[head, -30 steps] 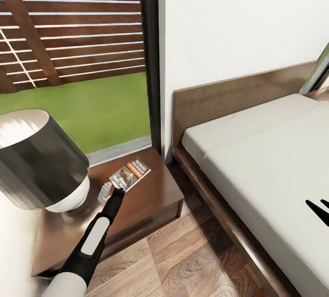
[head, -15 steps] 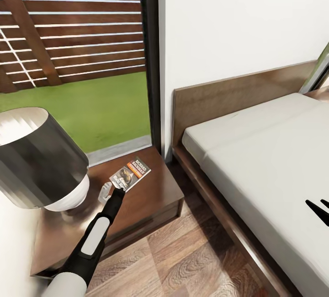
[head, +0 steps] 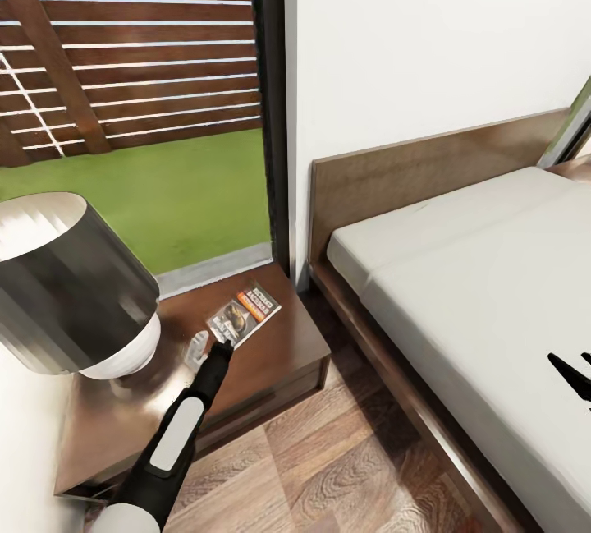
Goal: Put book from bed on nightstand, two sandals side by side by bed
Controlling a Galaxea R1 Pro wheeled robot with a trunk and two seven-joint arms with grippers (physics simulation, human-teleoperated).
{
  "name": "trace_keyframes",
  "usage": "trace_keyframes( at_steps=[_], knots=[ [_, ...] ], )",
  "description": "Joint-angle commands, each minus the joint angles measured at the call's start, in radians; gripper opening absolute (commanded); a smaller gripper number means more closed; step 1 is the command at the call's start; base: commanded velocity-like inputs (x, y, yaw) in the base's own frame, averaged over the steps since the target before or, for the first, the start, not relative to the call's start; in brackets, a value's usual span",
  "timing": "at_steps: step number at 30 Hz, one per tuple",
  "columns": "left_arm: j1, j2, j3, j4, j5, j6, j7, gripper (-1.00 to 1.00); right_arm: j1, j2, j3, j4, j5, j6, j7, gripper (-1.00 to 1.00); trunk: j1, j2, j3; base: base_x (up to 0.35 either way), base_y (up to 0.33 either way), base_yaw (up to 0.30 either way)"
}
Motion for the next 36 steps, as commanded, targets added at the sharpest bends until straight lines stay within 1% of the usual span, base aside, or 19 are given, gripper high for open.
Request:
trace_keyframes(
  at_steps=[1,5,13,14,15,17,19,20,21,22,23,24,25,26,28,29,31,33,36],
  knots=[
    [0.005,0.001,-0.007,0.000,0.010,-0.001,-0.004,-1.00,-0.001,0.006,-0.001,0.000,-0.002,0.004,-0.002,1.00,0.000,0.000,-0.001,0.000,0.000,0.000],
    [0.029,0.003,-0.031,0.001,0.009,0.000,-0.005,-1.00,-0.001,0.028,0.000,-0.005,0.002,-0.018,-0.025,1.00,0.000,0.000,-0.001,0.000,0.000,0.000],
    [0.030,0.004,-0.079,0.001,0.009,0.000,-0.005,-1.00,-0.001,0.073,-0.001,-0.031,0.002,-0.063,-0.069,1.00,0.000,0.000,-0.001,0.000,0.000,0.000],
    [0.031,0.005,-0.175,0.001,0.009,0.000,-0.005,-1.00,-0.001,0.211,0.000,-0.031,0.002,-0.842,-0.384,1.00,0.000,0.000,-0.001,0.000,0.000,0.000],
    [0.031,0.007,-0.175,0.001,0.010,0.000,-0.005,-1.00,-0.001,0.211,0.000,-0.030,0.002,-0.834,-0.384,1.00,0.000,0.000,-0.001,0.000,0.000,0.000],
    [0.031,0.013,-0.175,0.001,0.011,0.000,-0.005,-1.00,-0.001,0.209,0.000,-0.028,0.001,-0.795,-0.383,1.00,0.000,0.000,-0.001,0.000,0.000,0.000],
    [0.032,0.022,-0.175,0.001,0.013,0.001,-0.005,-1.00,-0.001,0.205,0.001,-0.023,0.000,-0.688,-0.381,1.00,0.000,0.000,-0.001,0.000,0.000,0.000],
    [0.032,0.024,-0.175,0.001,0.013,0.001,-0.005,-1.00,-0.001,0.204,0.002,-0.020,0.000,-0.657,-0.381,1.00,0.000,0.000,-0.001,0.000,0.000,0.000],
    [0.032,0.026,-0.175,0.001,0.013,0.001,-0.005,-1.00,-0.001,0.202,0.004,-0.014,-0.001,-0.593,-0.380,1.00,0.000,0.000,-0.001,0.000,0.000,0.000],
    [0.032,0.027,-0.175,0.001,0.013,0.001,-0.005,-1.00,-0.001,0.202,0.004,-0.010,-0.001,-0.562,-0.378,1.00,0.000,0.000,-0.001,0.000,0.000,0.000],
    [0.032,0.028,-0.175,0.001,0.014,0.001,-0.005,-1.00,-0.001,0.200,0.005,0.001,-0.001,-0.505,-0.372,1.00,0.000,0.000,-0.001,0.000,0.000,0.000],
    [0.032,0.030,-0.175,0.001,0.014,0.001,-0.006,-1.00,-0.001,0.193,0.006,0.012,-0.001,-0.454,-0.358,1.00,0.000,0.000,-0.001,0.000,0.000,0.000],
    [0.032,0.031,-0.175,0.001,0.014,0.001,-0.006,-1.00,-0.001,0.187,0.007,0.019,-0.001,-0.431,-0.348,1.00,0.000,0.000,-0.001,0.000,0.000,0.000],
    [0.032,0.033,-0.175,0.000,0.014,0.001,-0.006,-1.00,-0.001,0.171,0.008,0.030,-0.001,-0.388,-0.325,1.00,0.000,0.000,-0.001,0.000,0.000,0.000],
    [0.032,0.039,-0.174,0.000,0.014,0.001,-0.006,-1.00,-0.001,0.130,0.012,0.046,-0.002,-0.301,-0.270,1.00,0.000,0.000,-0.001,0.000,0.000,0.000],
    [0.032,0.040,-0.174,-0.001,0.014,0.001,-0.006,-1.00,-0.001,0.121,0.012,0.048,-0.002,-0.280,-0.259,1.00,0.000,0.000,-0.001,0.000,0.000,0.000],
    [0.032,0.042,-0.173,-0.002,0.015,0.001,-0.006,-1.00,-0.001,0.094,0.013,0.053,-0.002,-0.191,-0.224,1.00,0.000,0.000,-0.001,0.000,0.000,0.000],
    [0.032,0.045,-0.172,-0.002,0.015,0.001,-0.006,-1.00,-0.001,0.083,0.014,0.055,-0.002,-0.134,-0.205,1.00,0.000,0.000,-0.001,0.000,0.000,0.000],
    [0.032,0.058,-0.172,-0.004,0.016,0.001,-0.007,-1.00,-0.001,0.076,0.014,0.056,-0.001,-0.092,-0.177,1.00,0.000,0.000,-0.001,0.000,0.000,0.000]
  ],
)
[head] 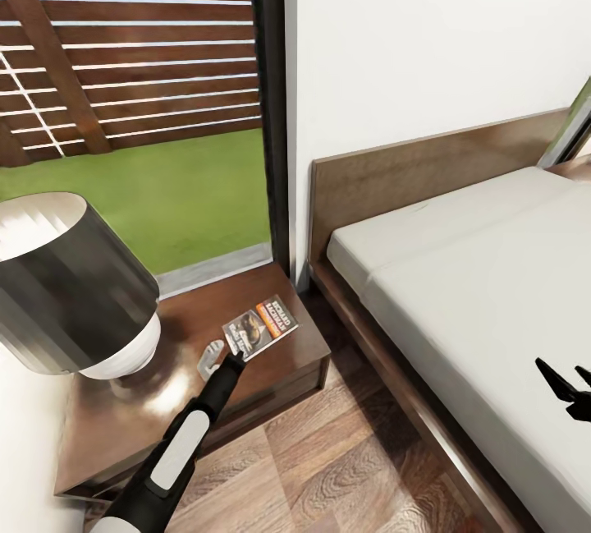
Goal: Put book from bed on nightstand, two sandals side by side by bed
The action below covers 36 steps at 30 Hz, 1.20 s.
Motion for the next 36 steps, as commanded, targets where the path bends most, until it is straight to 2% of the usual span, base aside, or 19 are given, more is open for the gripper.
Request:
trace_keyframes(
  at_steps=[1,3,4,9,11,12,13,16,20,30,36],
  knots=[
    [0.000,0.010,-0.001,0.000,0.012,-0.001,-0.004,-1.00,-0.001,-0.003,-0.002,-0.001,-0.006,0.026,0.029,1.00,0.000,0.000,-0.001,0.000,0.000,0.000],
    [0.000,0.021,-0.001,-0.001,0.012,-0.001,-0.004,-1.00,-0.001,-0.004,-0.002,-0.004,-0.006,0.038,0.055,1.00,0.000,0.000,-0.001,0.000,0.000,0.000],
    [0.000,0.029,-0.001,-0.003,0.014,-0.001,-0.004,-1.00,-0.001,-0.005,-0.002,-0.006,-0.004,0.069,0.082,1.00,0.000,0.000,-0.001,0.000,0.000,0.000],
    [0.000,0.035,-0.001,-0.006,0.014,-0.001,-0.004,-1.00,-0.001,-0.009,-0.001,-0.008,-0.003,0.166,0.131,1.00,0.000,0.000,-0.001,0.000,0.000,0.000],
    [0.000,0.036,0.000,-0.007,0.013,-0.001,-0.004,-1.00,-0.001,-0.027,0.001,-0.008,-0.004,0.190,0.151,1.00,0.000,0.000,-0.001,0.000,0.000,0.000],
    [0.000,0.037,0.000,-0.007,0.013,-0.001,-0.004,-1.00,-0.001,-0.047,0.011,-0.007,-0.005,0.205,0.158,1.00,0.000,0.000,-0.001,0.000,0.000,0.000],
    [0.000,0.037,0.000,-0.007,0.013,-0.001,-0.004,-1.00,-0.001,-0.054,0.018,-0.007,-0.006,0.212,0.160,1.00,0.000,0.000,-0.001,0.000,0.000,0.000],
    [0.000,0.037,0.001,-0.007,0.013,-0.001,-0.004,-1.00,-0.001,-0.091,0.068,-0.005,-0.010,0.274,0.164,1.00,0.000,0.000,-0.001,0.000,0.000,0.000],
    [0.000,0.037,0.001,-0.006,0.013,-0.001,-0.004,-1.00,-0.001,-0.112,0.088,-0.004,-0.015,0.309,0.166,1.00,0.000,0.000,-0.001,0.000,0.000,0.000],
    [0.000,0.037,0.004,-0.007,0.012,-0.006,-0.004,-1.00,-0.001,-0.116,0.093,-0.002,-0.013,0.331,0.231,1.00,0.000,0.000,-0.001,0.000,0.000,0.000],
    [0.000,0.037,0.029,-0.007,0.012,-0.005,-0.004,-1.00,-0.001,-0.117,0.093,0.000,-0.009,0.334,0.235,1.00,0.000,0.000,-0.001,0.000,0.000,0.000]
  ],
)
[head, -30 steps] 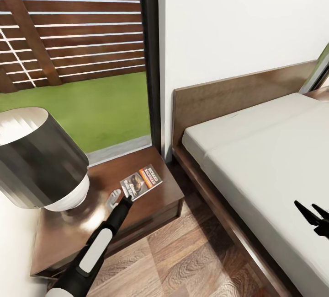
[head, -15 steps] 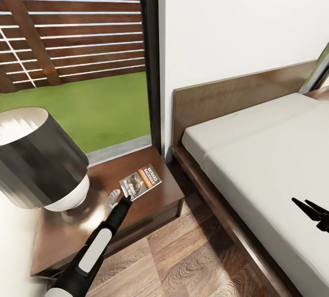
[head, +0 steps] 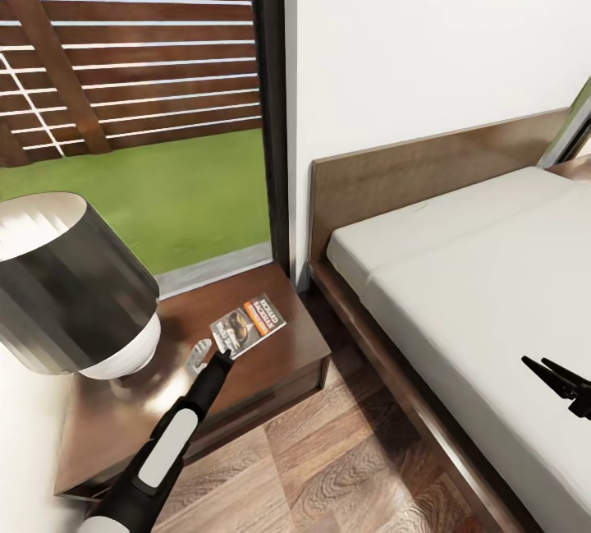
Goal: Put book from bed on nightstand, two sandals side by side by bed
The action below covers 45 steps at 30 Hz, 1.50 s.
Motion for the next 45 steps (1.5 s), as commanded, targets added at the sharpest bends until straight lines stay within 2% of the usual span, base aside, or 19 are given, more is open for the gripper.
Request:
trace_keyframes(
  at_steps=[1,4,14,21,26,31,37,45],
  knots=[
    [0.000,0.000,0.003,0.000,0.010,-0.001,-0.004,-1.00,-0.001,0.000,-0.001,0.000,-0.003,0.009,0.003,1.00,0.000,0.000,-0.001,0.000,0.000,0.000],
    [0.000,0.000,0.008,0.000,0.010,-0.001,-0.004,-1.00,-0.001,0.000,0.000,0.000,-0.002,0.009,0.003,1.00,0.000,0.000,-0.001,0.000,0.000,0.000],
    [0.000,0.000,0.011,0.000,0.010,0.000,-0.004,-1.00,-0.001,0.000,0.000,0.000,0.001,0.009,0.003,1.00,0.038,-0.070,-0.032,0.000,0.000,0.000],
    [0.000,0.000,0.011,0.000,0.010,-0.001,-0.004,-1.00,-0.001,0.001,0.001,0.000,0.002,0.009,0.003,1.00,0.038,-0.070,-0.032,0.000,0.000,0.000],
    [0.000,0.000,0.011,0.000,0.010,0.000,-0.004,-1.00,-0.001,0.001,0.002,-0.001,0.002,0.009,0.003,1.00,0.057,-0.105,-0.048,0.000,0.000,0.000],
    [0.000,0.000,0.041,0.000,0.010,0.000,-0.004,-1.00,-0.001,0.001,0.002,0.000,0.002,0.009,0.003,1.00,0.077,-0.140,-0.063,0.000,0.000,0.000],
    [0.000,0.001,0.052,0.000,0.010,0.000,-0.004,-1.00,-0.001,0.001,0.002,0.000,0.002,0.009,0.003,1.00,0.100,-0.182,-0.082,0.000,0.000,0.000],
    [0.000,0.001,0.052,0.000,0.010,0.001,-0.003,-1.00,-0.001,0.001,0.002,0.000,0.002,0.009,0.003,1.00,0.100,-0.182,-0.082,0.002,0.000,0.000]
  ],
)
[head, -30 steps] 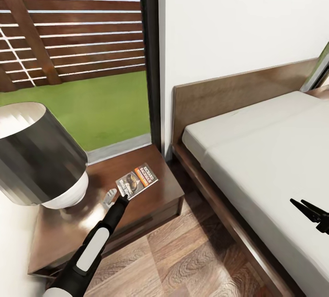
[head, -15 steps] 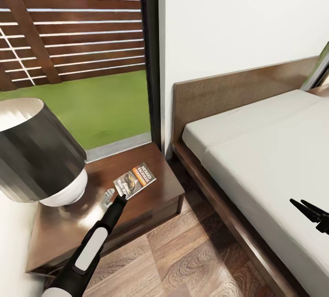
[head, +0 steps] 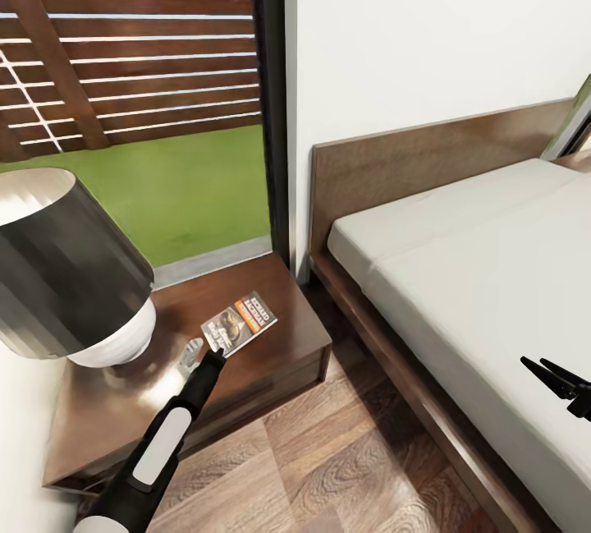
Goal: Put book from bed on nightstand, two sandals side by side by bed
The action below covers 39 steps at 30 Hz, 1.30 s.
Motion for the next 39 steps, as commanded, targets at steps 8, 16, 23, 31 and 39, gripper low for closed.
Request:
trace_keyframes(
  at_steps=[8,16,23,31,39],
  knots=[
    [0.000,0.017,0.013,0.000,0.011,0.000,-0.004,-1.00,-0.001,0.000,0.003,0.000,-0.003,0.009,0.003,1.00,0.000,0.000,-0.001,0.208,0.000,0.000],
    [0.000,0.020,0.015,0.000,0.011,0.000,-0.004,-1.00,-0.001,0.000,0.003,0.000,-0.003,0.009,0.003,1.00,0.000,0.000,-0.001,0.036,0.000,0.000],
    [0.000,0.020,0.015,0.000,0.011,0.000,-0.004,-1.00,-0.001,0.000,0.003,0.000,-0.003,0.009,0.003,1.00,0.000,0.000,-0.001,0.001,0.000,0.000],
    [0.000,0.020,0.015,0.000,0.011,0.000,-0.004,-1.00,-0.001,0.000,0.003,0.000,-0.003,0.009,0.003,1.00,0.015,-0.028,-0.013,0.000,0.000,0.000],
    [0.000,0.020,0.015,0.000,0.012,0.000,-0.004,-1.00,-0.001,0.000,0.003,0.000,-0.003,0.009,0.003,1.00,0.027,-0.049,-0.023,0.000,0.000,0.000]
  ],
)
